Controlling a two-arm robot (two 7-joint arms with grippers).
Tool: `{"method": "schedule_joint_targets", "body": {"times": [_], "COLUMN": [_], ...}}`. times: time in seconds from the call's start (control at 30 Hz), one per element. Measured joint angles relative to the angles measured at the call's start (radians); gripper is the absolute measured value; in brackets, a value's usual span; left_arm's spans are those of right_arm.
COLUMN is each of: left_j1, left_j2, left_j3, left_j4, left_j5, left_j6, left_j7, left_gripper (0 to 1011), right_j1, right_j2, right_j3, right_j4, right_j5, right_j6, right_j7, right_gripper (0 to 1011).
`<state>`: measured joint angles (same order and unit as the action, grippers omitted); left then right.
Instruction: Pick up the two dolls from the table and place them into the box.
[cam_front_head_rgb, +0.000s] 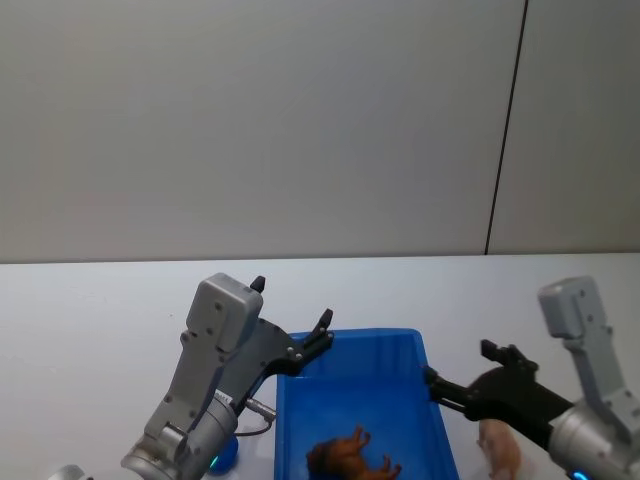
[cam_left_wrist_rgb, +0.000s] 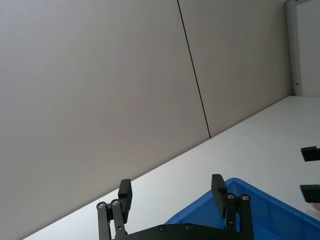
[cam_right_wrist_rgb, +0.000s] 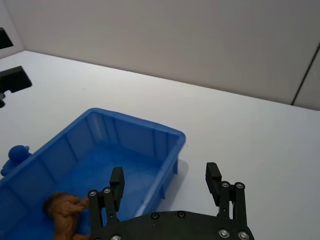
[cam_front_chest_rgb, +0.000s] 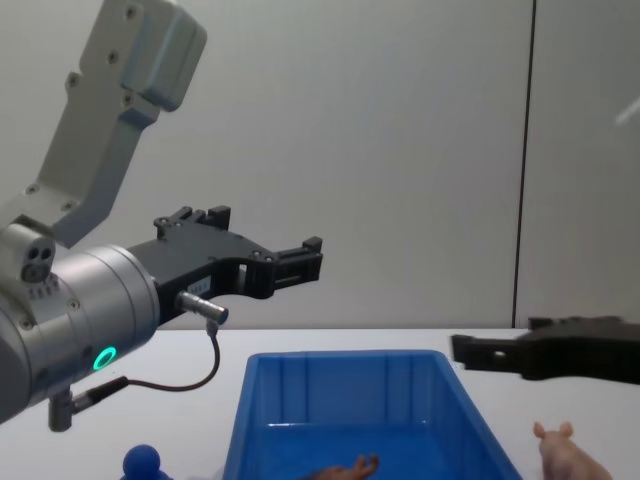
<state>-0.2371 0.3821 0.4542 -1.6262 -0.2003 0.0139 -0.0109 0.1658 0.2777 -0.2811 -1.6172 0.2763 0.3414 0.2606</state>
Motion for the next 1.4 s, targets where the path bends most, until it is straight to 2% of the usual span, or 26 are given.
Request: {"method": "schedule_joint_targets", "body": {"times": [0.23, 0.43, 0.8, 1.07, 1.23, 1.4], "left_j1": [0.0, 0.0, 0.0, 0.0, 0.0, 0.0], "left_j2": [0.0, 0.0, 0.0, 0.0, 0.0, 0.0], "left_j3": [0.0, 0.0, 0.0, 0.0, 0.0, 0.0], "left_j4": [0.0, 0.0, 0.0, 0.0, 0.0, 0.0], "left_j5": [0.0, 0.0, 0.0, 0.0, 0.0, 0.0], "left_j6": [0.0, 0.0, 0.0, 0.0, 0.0, 0.0], "left_j7": [0.0, 0.0, 0.0, 0.0, 0.0, 0.0], "left_gripper": [1002, 1001, 1001, 1001, 1001, 1001], "right_j1": [-0.051, -0.084, -0.113, -0.117, -0.116, -0.115], "right_j2": [0.039, 0.057, 0.062, 0.056, 0.051, 0.046], "right_j3": [0.025, 0.033, 0.032, 0.026, 0.022, 0.019], "right_j4": [-0.036, -0.045, -0.027, 0.0, 0.012, 0.023], "right_j5": [0.047, 0.078, 0.106, 0.109, 0.109, 0.108], "right_j6": [0.006, 0.024, 0.055, 0.078, 0.088, 0.096], "right_j7": [-0.041, -0.06, -0.077, -0.087, -0.091, -0.095], "right_gripper": [1001, 1001, 1001, 994, 902, 763]}}
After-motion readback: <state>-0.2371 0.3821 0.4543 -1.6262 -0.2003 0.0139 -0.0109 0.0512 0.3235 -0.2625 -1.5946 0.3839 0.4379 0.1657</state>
